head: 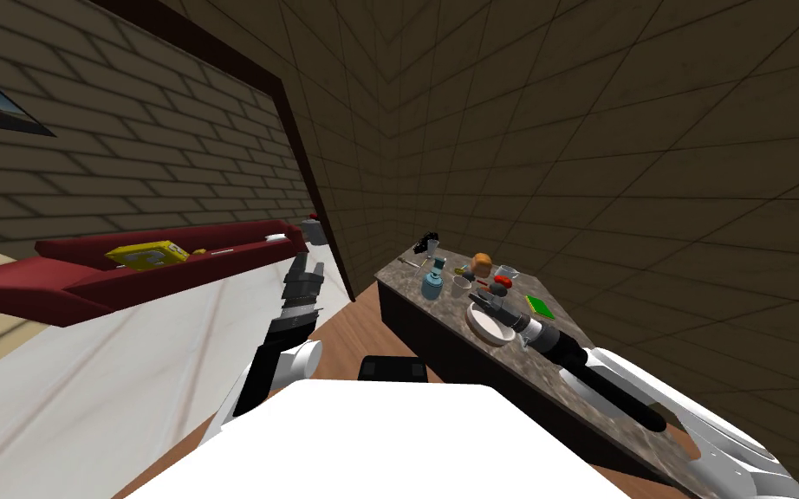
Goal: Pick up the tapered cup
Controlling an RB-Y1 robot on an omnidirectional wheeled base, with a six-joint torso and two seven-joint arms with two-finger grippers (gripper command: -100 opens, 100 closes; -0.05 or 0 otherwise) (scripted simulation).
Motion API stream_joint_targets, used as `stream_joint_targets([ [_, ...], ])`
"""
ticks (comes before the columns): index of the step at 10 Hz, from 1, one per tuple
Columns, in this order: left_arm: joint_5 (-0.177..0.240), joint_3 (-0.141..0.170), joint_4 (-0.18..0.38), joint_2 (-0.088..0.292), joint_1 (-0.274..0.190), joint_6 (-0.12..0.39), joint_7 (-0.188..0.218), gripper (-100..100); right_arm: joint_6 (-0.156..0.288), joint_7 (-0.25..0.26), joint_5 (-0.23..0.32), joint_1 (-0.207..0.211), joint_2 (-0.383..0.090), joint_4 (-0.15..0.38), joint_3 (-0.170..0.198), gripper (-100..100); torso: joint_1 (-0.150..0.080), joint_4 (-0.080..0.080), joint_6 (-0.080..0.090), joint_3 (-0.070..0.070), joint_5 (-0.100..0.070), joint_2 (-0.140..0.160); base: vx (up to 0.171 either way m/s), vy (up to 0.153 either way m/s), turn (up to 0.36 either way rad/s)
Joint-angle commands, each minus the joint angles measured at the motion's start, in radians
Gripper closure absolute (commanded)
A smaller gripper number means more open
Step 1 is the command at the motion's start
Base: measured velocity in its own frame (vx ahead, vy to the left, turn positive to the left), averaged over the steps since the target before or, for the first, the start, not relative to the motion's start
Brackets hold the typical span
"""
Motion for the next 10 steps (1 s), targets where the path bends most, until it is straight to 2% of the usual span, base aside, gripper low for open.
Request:
stream_joint_targets([
  [1,0.0,0.0,0.0,0.0,0.0,0.0,0.0,0,-0.004,-0.005,0.02,0.014,-0.05,0.028,-0.006,-100,0.0,0.0,0.0,0.0,0.0,0.0,0.015,0.041,0.057],
  [2,0.0,0.0,0.0,0.0,0.0,0.0,0.0,0,-0.004,-0.005,0.02,0.014,-0.074,0.028,-0.006,-100,0.0,0.0,0.0,0.0,0.0,0.0,0.005,0.041,0.028],
  [3,0.0,0.0,0.0,0.0,0.0,0.0,0.0,0,-0.009,-0.011,0.037,0.025,-0.107,0.057,-0.011,-100,0.001,0.0,0.0,0.001,0.0,0.001,0.006,0.056,0.044],
  [4,0.0,0.0,0.0,0.0,0.0,0.0,0.0,0,-0.009,-0.011,0.037,0.025,-0.132,0.057,-0.011,-100,0.001,0.0,0.0,0.001,0.0,0.001,0.01,0.031,0.053],
  [5,0.0,0.0,0.0,0.0,0.0,0.0,0.0,0,-0.014,-0.017,0.053,0.036,-0.163,0.085,-0.015,-100,0.0,0.0,0.0,0.001,0.0,0.001,0.023,0.036,0.099],
  [8,0.0,0.0,0.0,0.0,0.0,0.0,0.0,0,-0.019,-0.022,0.07,0.047,-0.244,0.114,-0.018,-100,-0.001,0.0,0.0,0.0,0.0,0.001,0.013,0.019,0.054],
  [9,0.0,0.0,0.0,0.0,0.0,0.0,0.0,0,-0.023,-0.027,0.087,0.058,-0.277,0.142,-0.021,-100,-0.001,0.0,0.0,0.0,0.0,0.001,0.026,0.037,0.105],
  [10,0.0,0.0,0.0,0.0,0.0,0.0,0.0,0,-0.023,-0.027,0.087,0.058,-0.297,0.142,-0.021,-100,0.0,0.0,0.0,0.0,0.0,0.0,0.016,0.023,0.065],
])
